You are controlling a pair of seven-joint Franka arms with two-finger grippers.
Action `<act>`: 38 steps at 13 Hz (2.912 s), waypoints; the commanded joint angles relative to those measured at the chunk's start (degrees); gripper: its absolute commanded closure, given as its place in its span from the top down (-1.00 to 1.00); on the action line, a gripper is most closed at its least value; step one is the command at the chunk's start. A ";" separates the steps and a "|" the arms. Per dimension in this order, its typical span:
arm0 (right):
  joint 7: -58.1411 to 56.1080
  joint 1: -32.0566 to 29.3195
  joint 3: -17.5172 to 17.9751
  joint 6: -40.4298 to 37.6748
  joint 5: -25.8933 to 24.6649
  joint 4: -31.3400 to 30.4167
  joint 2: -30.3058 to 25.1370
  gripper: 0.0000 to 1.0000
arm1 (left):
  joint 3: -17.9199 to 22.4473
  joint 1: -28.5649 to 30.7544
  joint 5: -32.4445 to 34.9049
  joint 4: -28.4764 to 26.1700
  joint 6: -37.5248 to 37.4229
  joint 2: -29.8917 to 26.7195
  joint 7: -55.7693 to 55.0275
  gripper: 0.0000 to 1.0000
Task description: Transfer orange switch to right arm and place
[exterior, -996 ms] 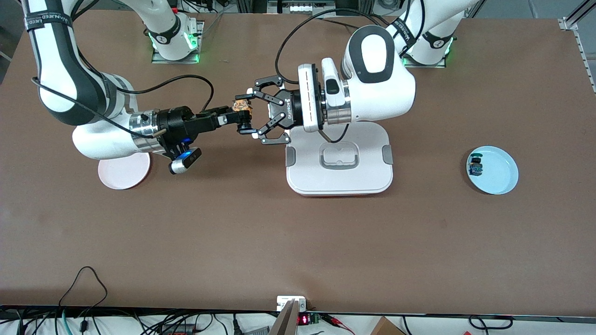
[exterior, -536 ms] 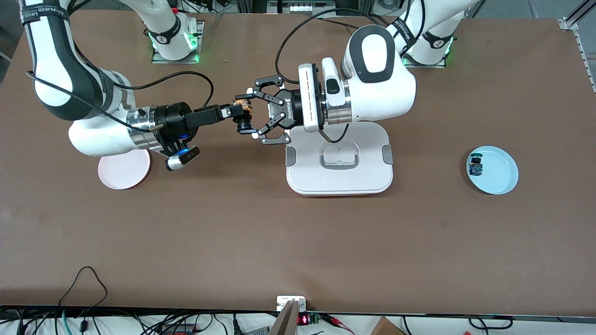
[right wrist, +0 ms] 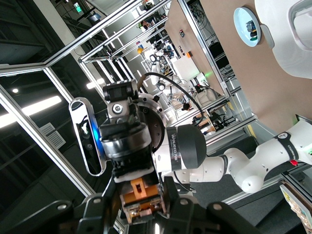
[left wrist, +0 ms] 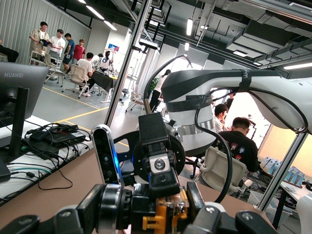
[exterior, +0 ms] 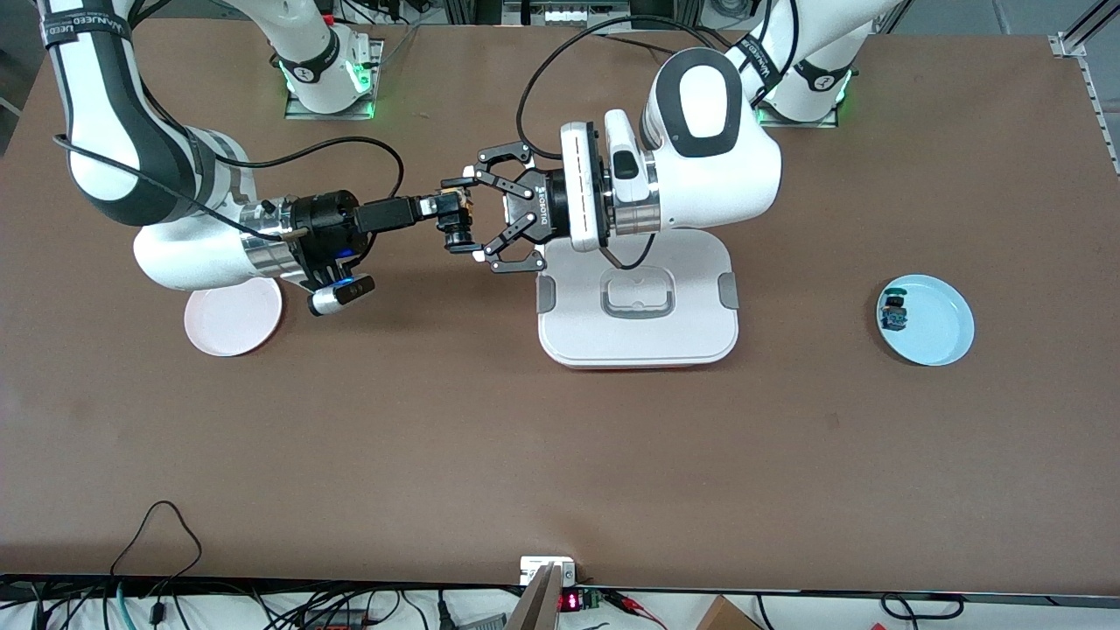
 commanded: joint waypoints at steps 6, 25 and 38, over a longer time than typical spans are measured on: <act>-4.08 -0.03 0.09 0.33 0.75 -1.66 -1.26 -1.00 | 0.54 8.45 -0.47 0.06 -2.22 -1.10 4.80 1.00; -40.00 -16.12 0.09 -2.06 -75.75 -1.31 -2.57 -1.00 | 30.24 36.78 36.38 19.98 -43.02 9.37 -3.82 1.00; -72.45 -20.07 0.09 37.14 -109.55 -14.39 -3.54 -1.00 | 28.83 25.90 81.61 24.93 -67.41 -18.58 -82.34 1.00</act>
